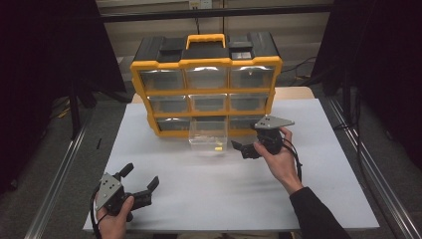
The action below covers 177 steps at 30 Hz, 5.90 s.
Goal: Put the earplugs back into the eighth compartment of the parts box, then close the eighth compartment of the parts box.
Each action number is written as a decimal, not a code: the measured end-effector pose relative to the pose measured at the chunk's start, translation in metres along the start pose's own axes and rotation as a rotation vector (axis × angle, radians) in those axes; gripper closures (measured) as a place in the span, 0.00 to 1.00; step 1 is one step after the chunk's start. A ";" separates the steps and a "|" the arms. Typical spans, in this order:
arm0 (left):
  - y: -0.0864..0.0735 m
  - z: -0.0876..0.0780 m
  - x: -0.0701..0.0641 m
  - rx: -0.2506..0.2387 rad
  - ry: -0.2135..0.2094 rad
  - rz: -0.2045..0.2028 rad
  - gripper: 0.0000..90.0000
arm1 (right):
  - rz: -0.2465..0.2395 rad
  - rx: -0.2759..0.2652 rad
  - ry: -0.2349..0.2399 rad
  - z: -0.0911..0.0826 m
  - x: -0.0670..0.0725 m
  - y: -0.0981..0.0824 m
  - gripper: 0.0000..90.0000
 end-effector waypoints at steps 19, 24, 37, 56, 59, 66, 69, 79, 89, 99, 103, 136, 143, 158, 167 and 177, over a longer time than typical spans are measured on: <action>0.000 0.000 -0.001 0.003 -0.003 0.004 0.04 | 0.016 -0.176 -0.106 -0.038 -0.013 -0.034 0.05; 0.000 0.000 -0.001 0.002 0.000 0.002 0.04 | 0.045 -0.215 -0.103 -0.049 -0.014 -0.044 0.05; -0.002 -0.001 0.000 0.010 0.005 0.002 0.03 | 0.087 -0.205 -0.142 -0.078 -0.022 -0.069 0.05; -0.001 -0.001 -0.004 0.015 0.000 0.009 0.04 | 0.140 -0.214 -0.215 -0.122 -0.032 -0.100 0.03; -0.002 0.000 -0.004 0.018 0.000 0.013 0.04 | 0.126 -0.203 -0.205 -0.117 -0.032 -0.101 0.03; -0.003 0.000 -0.003 0.023 0.004 0.014 0.04 | 0.148 -0.154 -0.164 -0.110 -0.032 -0.100 0.04; -0.004 0.001 -0.002 0.025 -0.001 0.011 0.04 | 0.143 -0.159 -0.158 -0.108 -0.033 -0.099 0.05; -0.003 0.002 -0.002 0.020 -0.005 0.008 0.04 | 0.086 -0.145 -0.087 -0.098 -0.025 -0.096 0.06; -0.001 0.002 -0.002 0.021 0.001 0.028 0.04 | 0.042 -0.097 0.013 -0.082 -0.012 -0.092 0.04; -0.001 0.003 -0.002 0.020 -0.013 0.028 0.04 | -0.006 -0.106 0.137 -0.058 0.012 -0.082 0.03; -0.001 0.002 -0.002 0.011 -0.006 0.012 0.04 | -0.010 -0.097 0.155 -0.048 0.021 -0.078 0.05; 0.001 0.002 -0.003 0.000 -0.007 0.019 0.04 | -0.082 -0.053 0.272 0.002 0.049 -0.056 0.30; 0.001 0.002 -0.002 0.002 -0.004 0.027 0.04 | -0.088 -0.051 0.290 0.012 0.051 -0.055 0.45; 0.000 0.001 -0.001 0.009 -0.002 0.027 0.04 | -0.118 -0.027 0.320 0.028 0.056 -0.039 0.79; 0.000 0.002 -0.002 0.007 -0.010 0.026 0.04 | -0.131 -0.036 0.332 0.039 0.056 -0.029 0.98; 0.000 0.001 -0.001 0.004 -0.007 0.026 0.04 | -0.126 -0.012 0.305 0.060 0.054 -0.029 1.00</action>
Point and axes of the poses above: each handheld gripper's, and its own axes: z roughly forward along the jaws, y roughly out of its top, x roughly to its left, the point moved 1 cm from there along z, roughly forward along the jaws, and after that the axes turned 12 degrees about z, right-handed, at the moved point
